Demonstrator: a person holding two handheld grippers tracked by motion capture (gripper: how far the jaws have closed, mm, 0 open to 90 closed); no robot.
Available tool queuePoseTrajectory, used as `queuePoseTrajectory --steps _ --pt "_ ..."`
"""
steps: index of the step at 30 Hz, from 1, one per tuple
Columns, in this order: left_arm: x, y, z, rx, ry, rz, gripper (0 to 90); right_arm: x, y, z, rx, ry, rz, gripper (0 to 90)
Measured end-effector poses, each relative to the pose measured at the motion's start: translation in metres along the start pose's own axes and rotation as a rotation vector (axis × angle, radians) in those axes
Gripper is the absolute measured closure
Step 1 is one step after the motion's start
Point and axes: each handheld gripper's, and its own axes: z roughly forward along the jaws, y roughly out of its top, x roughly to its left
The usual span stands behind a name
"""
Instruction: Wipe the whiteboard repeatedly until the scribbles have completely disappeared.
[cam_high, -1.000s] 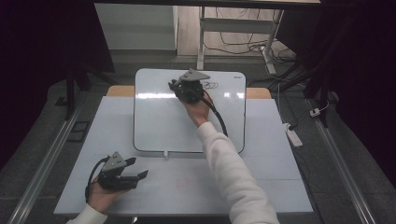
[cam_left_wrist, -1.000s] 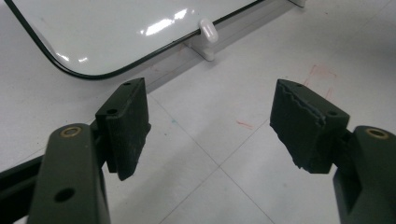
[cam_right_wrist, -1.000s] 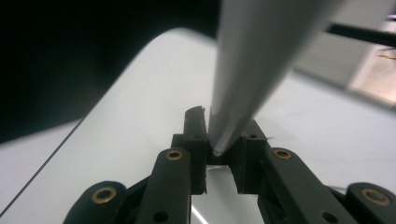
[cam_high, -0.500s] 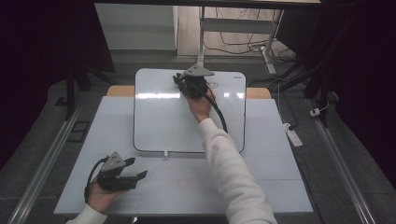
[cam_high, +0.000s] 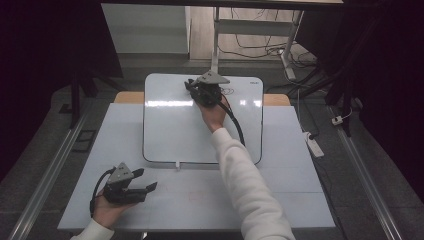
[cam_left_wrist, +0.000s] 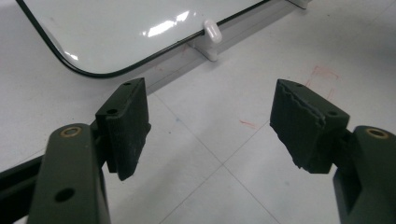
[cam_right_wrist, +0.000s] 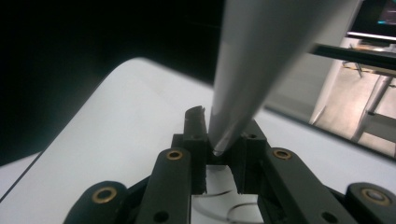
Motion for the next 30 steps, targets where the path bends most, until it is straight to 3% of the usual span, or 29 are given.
queuePoseTrajectory --steps 2,5,7,10,12,15,16,18,20,22,25,27,28,30 --pt "0.000 0.000 0.001 0.004 -0.001 0.001 28.8 0.000 0.000 0.000 0.008 -0.003 -0.017 77.6" --pt "-0.001 0.000 0.000 0.001 0.000 0.002 28.8 -0.010 0.003 -0.002 -0.033 -0.045 0.043 77.6" --pt "-0.001 0.000 0.000 0.000 -0.001 0.002 28.8 -0.012 0.004 -0.002 -0.039 -0.046 0.054 77.6" --pt "0.001 0.000 0.002 0.007 -0.002 -0.001 28.8 0.002 0.000 0.004 -0.009 0.004 0.008 77.7" --pt "0.000 0.000 0.002 0.008 -0.002 0.000 28.8 0.004 0.000 0.004 -0.001 0.012 -0.002 77.7" --pt "0.000 0.000 0.001 0.005 -0.002 0.002 28.8 -0.004 0.001 0.002 -0.016 -0.016 0.016 77.7" --pt "0.000 0.000 0.001 0.002 -0.002 0.000 28.8 -0.012 0.002 -0.001 -0.038 -0.038 0.058 77.7" --pt "0.000 0.000 0.001 0.003 -0.003 -0.002 28.8 -0.009 0.000 -0.001 -0.037 -0.027 0.062 77.7" --pt "0.001 0.000 0.002 0.006 -0.003 -0.002 28.8 -0.002 -0.001 0.001 -0.015 0.012 0.020 77.7" --pt "0.001 0.000 0.002 0.007 -0.005 -0.001 28.8 -0.003 -0.001 0.001 -0.012 0.011 0.011 77.7" --pt "0.000 0.000 0.001 0.005 -0.003 -0.001 28.8 -0.013 0.000 -0.004 -0.037 -0.027 0.075 77.7" --pt "0.001 -0.001 0.001 0.004 -0.003 -0.003 28.8 -0.011 0.000 -0.005 -0.031 -0.023 0.069 77.7" --pt "0.002 0.000 0.002 0.007 -0.004 -0.005 28.8 0.002 -0.003 -0.004 -0.001 0.010 0.019 77.7" --pt "0.002 0.000 0.003 0.009 -0.004 -0.004 28.8 0.009 -0.008 -0.004 0.018 0.027 -0.017 77.7"
